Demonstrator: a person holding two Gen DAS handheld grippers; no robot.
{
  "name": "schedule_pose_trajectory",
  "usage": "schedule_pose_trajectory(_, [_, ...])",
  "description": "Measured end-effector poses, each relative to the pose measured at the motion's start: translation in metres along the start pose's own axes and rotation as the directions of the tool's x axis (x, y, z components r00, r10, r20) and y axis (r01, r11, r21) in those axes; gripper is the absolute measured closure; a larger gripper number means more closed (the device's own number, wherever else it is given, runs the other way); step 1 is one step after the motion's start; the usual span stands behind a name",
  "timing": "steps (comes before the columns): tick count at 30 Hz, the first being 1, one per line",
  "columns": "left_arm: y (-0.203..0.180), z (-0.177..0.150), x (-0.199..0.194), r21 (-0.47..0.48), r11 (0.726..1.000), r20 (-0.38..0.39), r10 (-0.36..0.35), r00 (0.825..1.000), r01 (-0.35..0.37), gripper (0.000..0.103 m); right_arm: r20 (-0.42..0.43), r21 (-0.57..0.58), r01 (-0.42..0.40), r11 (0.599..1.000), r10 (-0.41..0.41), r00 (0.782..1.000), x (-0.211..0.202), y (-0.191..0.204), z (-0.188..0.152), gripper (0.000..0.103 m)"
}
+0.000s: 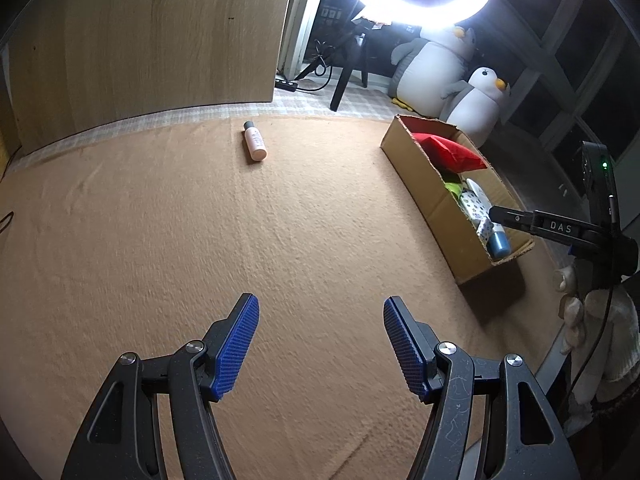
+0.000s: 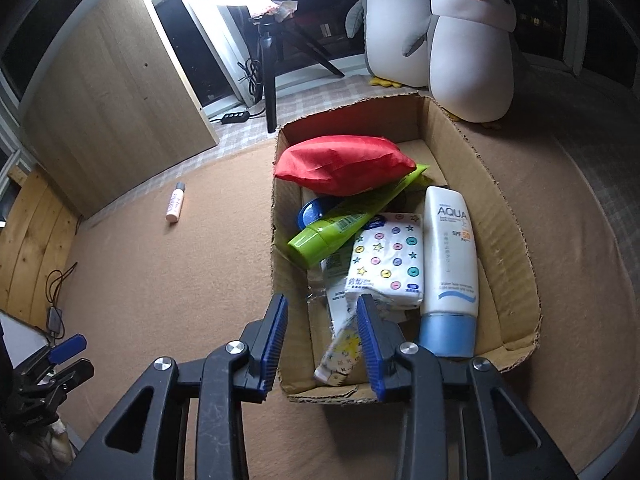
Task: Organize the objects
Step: 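Carry the lighter into the box and open the right gripper, then move the right tool to the small pink-white bottle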
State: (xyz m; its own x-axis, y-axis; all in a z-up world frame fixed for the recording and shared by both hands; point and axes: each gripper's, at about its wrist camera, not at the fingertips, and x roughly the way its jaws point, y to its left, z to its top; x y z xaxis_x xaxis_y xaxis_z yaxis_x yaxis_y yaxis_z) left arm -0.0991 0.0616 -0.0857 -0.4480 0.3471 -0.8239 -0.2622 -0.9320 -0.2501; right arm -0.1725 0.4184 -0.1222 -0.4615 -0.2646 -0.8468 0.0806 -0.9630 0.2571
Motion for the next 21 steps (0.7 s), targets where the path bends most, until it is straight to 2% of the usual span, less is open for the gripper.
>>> schedule_pose_trajectory(10, [-0.002,-0.003,-0.009,0.003,1.0,0.017,0.002,1.0,-0.002,0.035,0.009,-0.027,-0.012,1.0,0.012,1.0,-0.008,0.021,-0.005,0.069])
schedule_pose_trajectory(14, [-0.001,-0.004,-0.012,0.002,1.0,0.022,0.002,1.0,-0.002,0.035,0.015,-0.046,-0.024,0.999,0.024,1.0,-0.012,0.034,-0.007,0.064])
schedule_pose_trajectory(21, [0.002,-0.004,-0.016,0.002,1.0,0.028,0.003,1.0,-0.003,0.035,0.016,-0.082,-0.045,0.996,0.046,0.999,-0.017,0.059,-0.012,0.062])
